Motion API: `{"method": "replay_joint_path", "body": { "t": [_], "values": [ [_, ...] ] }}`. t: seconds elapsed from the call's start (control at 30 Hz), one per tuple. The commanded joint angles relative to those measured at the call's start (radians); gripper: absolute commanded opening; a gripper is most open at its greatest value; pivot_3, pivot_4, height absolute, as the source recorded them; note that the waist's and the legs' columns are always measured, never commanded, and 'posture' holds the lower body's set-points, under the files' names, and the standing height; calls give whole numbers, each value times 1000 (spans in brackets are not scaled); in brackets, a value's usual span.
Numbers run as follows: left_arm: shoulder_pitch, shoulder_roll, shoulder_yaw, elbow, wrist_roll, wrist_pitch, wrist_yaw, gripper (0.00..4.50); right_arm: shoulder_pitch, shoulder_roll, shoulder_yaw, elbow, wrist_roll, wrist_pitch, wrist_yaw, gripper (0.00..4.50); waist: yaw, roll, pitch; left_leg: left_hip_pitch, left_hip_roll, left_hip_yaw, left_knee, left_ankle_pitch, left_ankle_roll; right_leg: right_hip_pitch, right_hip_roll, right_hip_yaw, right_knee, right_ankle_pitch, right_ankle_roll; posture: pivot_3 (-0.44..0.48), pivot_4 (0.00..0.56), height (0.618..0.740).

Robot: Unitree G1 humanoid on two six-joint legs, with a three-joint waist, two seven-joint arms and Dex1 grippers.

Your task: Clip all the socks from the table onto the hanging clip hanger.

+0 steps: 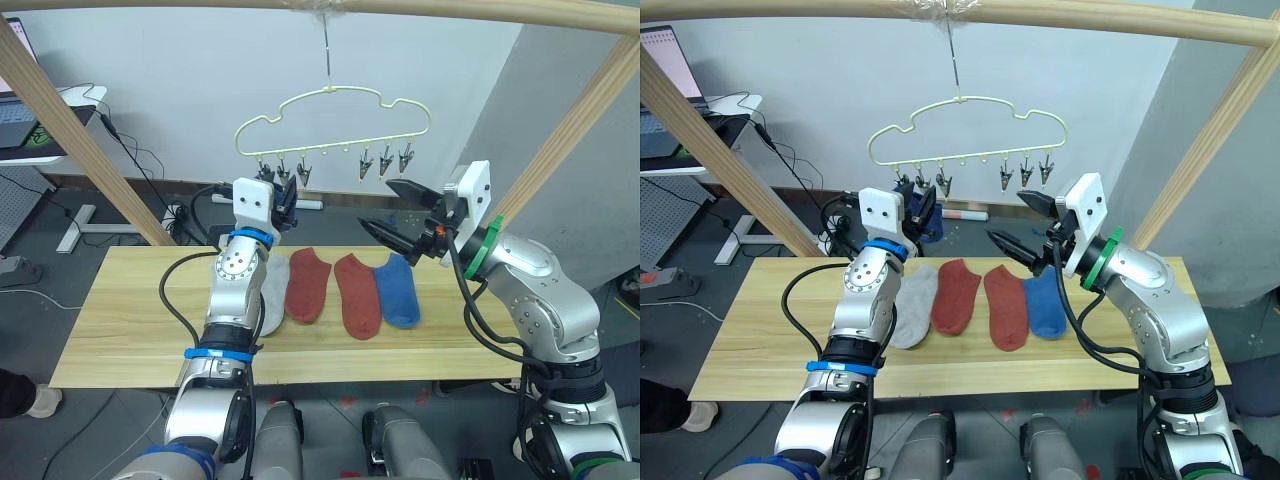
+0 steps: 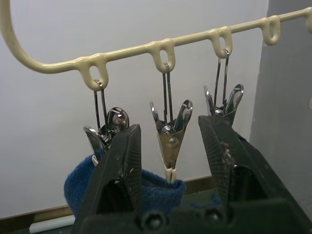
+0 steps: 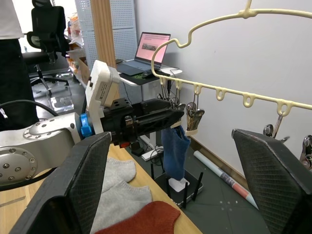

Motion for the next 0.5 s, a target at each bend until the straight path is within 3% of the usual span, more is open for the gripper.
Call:
{"method": "replay_joint_path", "body": {
  "t": [0.03,0.5],
  "values": [
    [-31,6,5,1,5,-40,-8,2048,-16,-6,-21,-44,19,-8,0,4190,0,0,0,0,0,0,0,0,0,0,0,0,0,0,0,-55,198,740],
    [-60,8,5,32,13,-72,4,2048,-17,-2,-15,-40,12,-16,0,4190,0,0,0,0,0,0,0,0,0,0,0,0,0,0,0,-52,196,740]
  ]
}}
